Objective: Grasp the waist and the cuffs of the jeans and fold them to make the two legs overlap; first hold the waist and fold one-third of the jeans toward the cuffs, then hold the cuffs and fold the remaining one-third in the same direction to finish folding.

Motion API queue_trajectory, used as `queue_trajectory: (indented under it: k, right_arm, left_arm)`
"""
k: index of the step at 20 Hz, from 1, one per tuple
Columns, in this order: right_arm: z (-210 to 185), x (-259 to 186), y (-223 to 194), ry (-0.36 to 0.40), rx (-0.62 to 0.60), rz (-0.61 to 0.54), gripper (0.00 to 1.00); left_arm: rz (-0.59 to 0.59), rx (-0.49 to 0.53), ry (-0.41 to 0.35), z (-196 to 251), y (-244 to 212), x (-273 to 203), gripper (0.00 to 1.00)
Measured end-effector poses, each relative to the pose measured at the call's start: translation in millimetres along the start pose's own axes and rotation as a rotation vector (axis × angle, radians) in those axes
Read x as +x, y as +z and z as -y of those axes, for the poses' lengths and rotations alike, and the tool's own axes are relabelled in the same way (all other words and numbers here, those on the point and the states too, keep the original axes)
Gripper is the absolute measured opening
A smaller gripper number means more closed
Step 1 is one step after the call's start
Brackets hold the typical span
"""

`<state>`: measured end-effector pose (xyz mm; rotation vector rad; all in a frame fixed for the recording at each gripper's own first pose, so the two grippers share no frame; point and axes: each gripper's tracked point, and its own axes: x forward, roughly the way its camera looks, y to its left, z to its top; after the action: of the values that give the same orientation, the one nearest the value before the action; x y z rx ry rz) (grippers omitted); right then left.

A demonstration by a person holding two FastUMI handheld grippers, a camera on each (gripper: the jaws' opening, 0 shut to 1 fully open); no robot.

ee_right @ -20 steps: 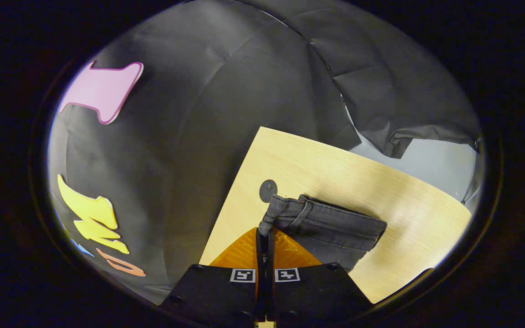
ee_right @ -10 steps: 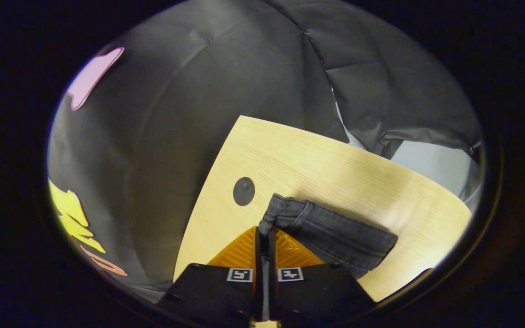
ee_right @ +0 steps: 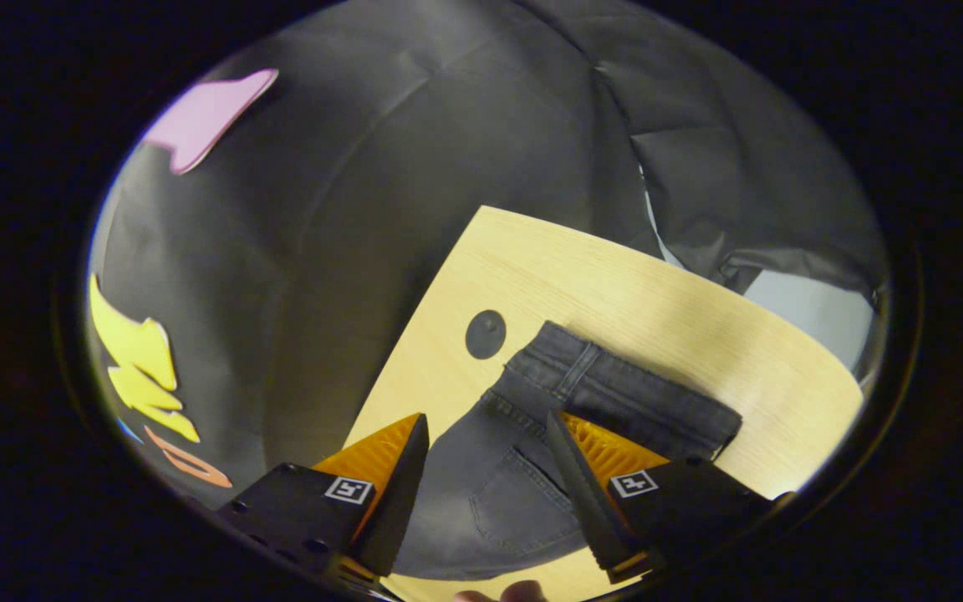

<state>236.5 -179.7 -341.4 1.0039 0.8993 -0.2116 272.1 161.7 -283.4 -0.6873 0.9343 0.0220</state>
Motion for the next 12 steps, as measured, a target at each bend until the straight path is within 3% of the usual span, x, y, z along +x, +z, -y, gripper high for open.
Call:
queue_trajectory:
  k: [7, 8, 9, 10, 12]
  right_arm:
    - [-52.7, -120.5, -22.8, 0.108, -0.318, 0.141, 0.88]
    - [-62.9, -143.3, -27.6, 0.125, -0.373, 0.19, 0.96]
    - [-67.5, -169.9, -29.1, 0.13, -0.436, 0.246, 0.96]
    - [-71.9, -194.7, -33.4, 0.138, -0.503, 0.307, 0.88]
    - [-83.0, -232.9, -49.2, 0.171, -0.618, 0.412, 0.9]
  left_arm:
    - [0.225, 0.331, -0.109, 96.0, -9.0, -133.6, 0.99]
    - [0.274, 0.36, -0.133, 110.9, -14.2, -154.9, 0.99]
    - [0.327, 0.382, -0.152, 122.9, -20.1, -174.3, 0.99]
    - [0.387, 0.402, -0.165, 131.3, -26.6, -193.0, 0.99]
    - [0.51, 0.445, -0.168, 141.8, -40.8, -224.1, 0.99]
